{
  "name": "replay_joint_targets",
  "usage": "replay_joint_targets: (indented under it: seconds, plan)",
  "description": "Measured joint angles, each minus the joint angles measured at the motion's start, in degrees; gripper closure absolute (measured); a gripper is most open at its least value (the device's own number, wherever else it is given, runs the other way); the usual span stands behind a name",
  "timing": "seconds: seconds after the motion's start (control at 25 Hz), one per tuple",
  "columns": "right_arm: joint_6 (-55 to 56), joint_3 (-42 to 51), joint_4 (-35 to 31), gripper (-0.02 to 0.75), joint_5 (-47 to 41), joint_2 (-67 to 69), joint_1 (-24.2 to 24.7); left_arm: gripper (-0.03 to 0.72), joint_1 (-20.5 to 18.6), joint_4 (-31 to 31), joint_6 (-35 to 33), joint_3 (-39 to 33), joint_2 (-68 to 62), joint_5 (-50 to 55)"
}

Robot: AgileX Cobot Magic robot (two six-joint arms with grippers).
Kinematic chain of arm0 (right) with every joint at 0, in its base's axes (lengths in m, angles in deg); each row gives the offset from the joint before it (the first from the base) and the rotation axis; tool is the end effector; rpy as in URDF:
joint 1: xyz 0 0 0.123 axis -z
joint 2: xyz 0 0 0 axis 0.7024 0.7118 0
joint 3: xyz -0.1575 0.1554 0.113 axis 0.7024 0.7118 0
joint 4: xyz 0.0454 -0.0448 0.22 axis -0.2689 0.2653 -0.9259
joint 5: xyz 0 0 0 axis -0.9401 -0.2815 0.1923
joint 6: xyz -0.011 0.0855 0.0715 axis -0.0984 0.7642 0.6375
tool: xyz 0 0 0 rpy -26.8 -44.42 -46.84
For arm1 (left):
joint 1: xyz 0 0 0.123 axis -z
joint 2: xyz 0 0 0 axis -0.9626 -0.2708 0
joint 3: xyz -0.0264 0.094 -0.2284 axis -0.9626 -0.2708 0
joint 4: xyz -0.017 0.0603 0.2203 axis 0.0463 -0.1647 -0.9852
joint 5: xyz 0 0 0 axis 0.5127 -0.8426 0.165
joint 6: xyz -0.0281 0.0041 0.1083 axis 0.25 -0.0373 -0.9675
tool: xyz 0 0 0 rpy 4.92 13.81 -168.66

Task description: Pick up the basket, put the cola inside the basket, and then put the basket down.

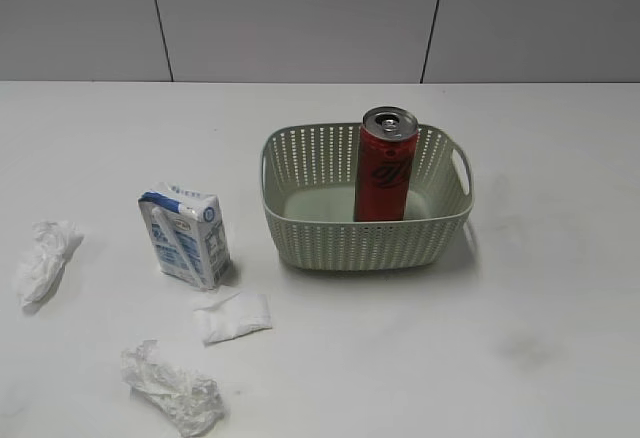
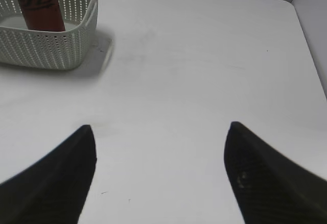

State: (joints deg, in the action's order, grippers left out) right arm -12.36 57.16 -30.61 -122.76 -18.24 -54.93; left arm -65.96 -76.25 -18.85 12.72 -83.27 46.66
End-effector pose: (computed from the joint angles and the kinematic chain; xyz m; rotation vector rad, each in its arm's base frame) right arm 0.0430 0.0078 0.2446 -0.2172 1.9972 0.0915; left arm 0.0442 -0.0036 0.2676 0.1047 2.1134 -0.0796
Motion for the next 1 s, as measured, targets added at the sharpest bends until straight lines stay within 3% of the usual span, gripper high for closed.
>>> replay_joint_targets:
  seconds: [0.4,0.76,1.0]
  plan:
    - [0.0,0.05,-0.39,0.146,0.0,0.0,0.31,0.102,0.0,0.59,0.0,-2.83,7.72,-0.34]
    - [0.06,0.05,-0.74,0.146,0.0,0.0,5.87,0.102,0.0,0.59,0.0,-2.83,7.72,-0.34]
    - [0.14,0.05,-0.78,0.146,0.0,0.0,6.24,0.102,0.0,0.59,0.0,-2.83,7.72,-0.34]
